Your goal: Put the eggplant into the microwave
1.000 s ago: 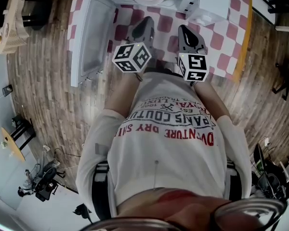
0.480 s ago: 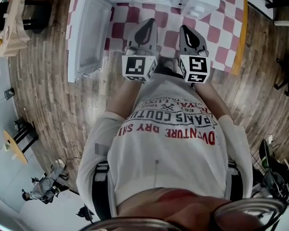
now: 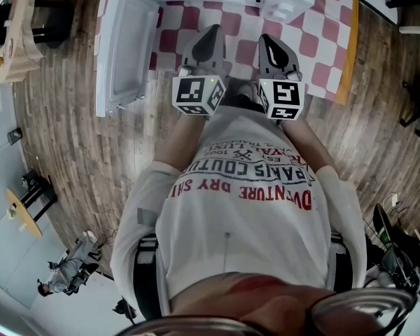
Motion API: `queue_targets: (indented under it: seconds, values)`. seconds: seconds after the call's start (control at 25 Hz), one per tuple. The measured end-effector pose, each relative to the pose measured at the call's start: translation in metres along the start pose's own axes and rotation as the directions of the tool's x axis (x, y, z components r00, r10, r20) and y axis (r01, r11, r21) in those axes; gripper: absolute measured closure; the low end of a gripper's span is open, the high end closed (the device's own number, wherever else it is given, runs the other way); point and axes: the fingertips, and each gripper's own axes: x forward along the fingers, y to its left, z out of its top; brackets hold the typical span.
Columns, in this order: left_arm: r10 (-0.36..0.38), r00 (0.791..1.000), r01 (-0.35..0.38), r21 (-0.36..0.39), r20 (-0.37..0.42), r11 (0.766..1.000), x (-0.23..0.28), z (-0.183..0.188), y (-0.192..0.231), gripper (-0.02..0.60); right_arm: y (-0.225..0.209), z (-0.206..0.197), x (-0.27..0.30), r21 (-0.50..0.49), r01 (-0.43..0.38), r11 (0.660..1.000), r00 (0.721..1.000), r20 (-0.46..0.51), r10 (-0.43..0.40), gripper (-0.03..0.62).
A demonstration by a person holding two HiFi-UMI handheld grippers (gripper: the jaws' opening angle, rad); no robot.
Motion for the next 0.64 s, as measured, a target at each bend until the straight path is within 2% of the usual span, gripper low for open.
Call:
queue_targets:
  seconds: [0.4,0.64]
  values:
    - [0.003,1.000,-0.003,-0.002,-0.006,1.000,-0.002,-0.002,0.002,0.554,0.006,0.002,0.003,-0.027,-0.015,1.000,1.000,-0.009,0.015,0.568]
    - [0.021,1.000,-0.022,-0.064,-0.017,0.998,-0.001,-0.007,0.012,0.554,0.004,0.002,0.005,-0.024,-0.016,1.000,1.000,-0.009,0.015,0.568]
